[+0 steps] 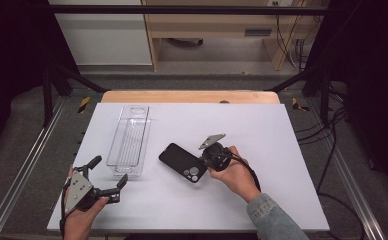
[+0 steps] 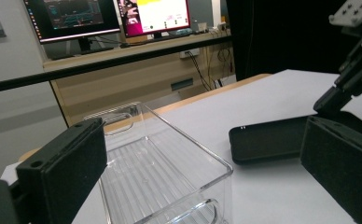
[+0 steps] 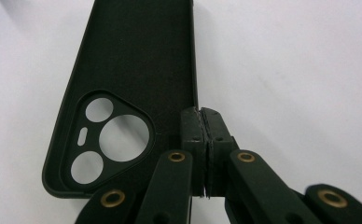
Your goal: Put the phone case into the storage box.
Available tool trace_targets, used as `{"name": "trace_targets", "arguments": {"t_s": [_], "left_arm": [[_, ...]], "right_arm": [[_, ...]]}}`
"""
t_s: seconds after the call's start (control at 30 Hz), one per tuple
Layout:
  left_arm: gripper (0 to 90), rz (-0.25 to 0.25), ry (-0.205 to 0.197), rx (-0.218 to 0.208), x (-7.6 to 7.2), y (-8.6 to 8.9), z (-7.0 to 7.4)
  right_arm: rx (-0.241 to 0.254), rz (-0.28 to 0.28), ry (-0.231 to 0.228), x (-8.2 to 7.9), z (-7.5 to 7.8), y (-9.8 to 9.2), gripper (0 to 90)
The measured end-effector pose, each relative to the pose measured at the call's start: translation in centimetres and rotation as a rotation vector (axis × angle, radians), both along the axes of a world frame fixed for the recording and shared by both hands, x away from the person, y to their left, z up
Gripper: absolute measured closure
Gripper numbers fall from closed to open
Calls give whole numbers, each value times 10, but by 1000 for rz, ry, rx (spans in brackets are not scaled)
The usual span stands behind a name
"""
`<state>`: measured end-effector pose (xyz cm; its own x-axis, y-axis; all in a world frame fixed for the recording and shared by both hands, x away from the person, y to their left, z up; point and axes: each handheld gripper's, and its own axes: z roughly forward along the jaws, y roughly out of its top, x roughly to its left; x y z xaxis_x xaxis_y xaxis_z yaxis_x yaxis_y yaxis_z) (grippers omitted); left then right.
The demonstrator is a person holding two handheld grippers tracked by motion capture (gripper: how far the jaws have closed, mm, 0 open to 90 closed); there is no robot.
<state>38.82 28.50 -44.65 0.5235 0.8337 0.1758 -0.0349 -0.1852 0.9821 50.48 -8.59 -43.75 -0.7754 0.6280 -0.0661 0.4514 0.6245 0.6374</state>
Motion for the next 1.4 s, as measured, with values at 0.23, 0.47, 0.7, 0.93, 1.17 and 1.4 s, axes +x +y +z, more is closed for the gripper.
{"name": "trace_targets", "arguments": {"t_s": [0.23,0.47,0.7,0.93,1.17,1.4], "left_arm": [[1,-9,5,16,-3,-2,6],[1,-36,-9,49,-5,-10,20],[3,-91,18,146,-3,-24,36],[5,-148,33,237,1,-36,46],[6,-198,36,293,3,-47,48],[6,-228,33,317,5,-57,49]], "right_arm": [[-26,33,-9,0,11,-1,897],[-52,64,-45,-1,28,-1,898],[-96,107,-73,-2,47,0,898],[-130,146,-87,-2,61,4,898],[-150,179,-99,-3,71,6,897],[-149,186,-113,-2,80,4,898]]}}
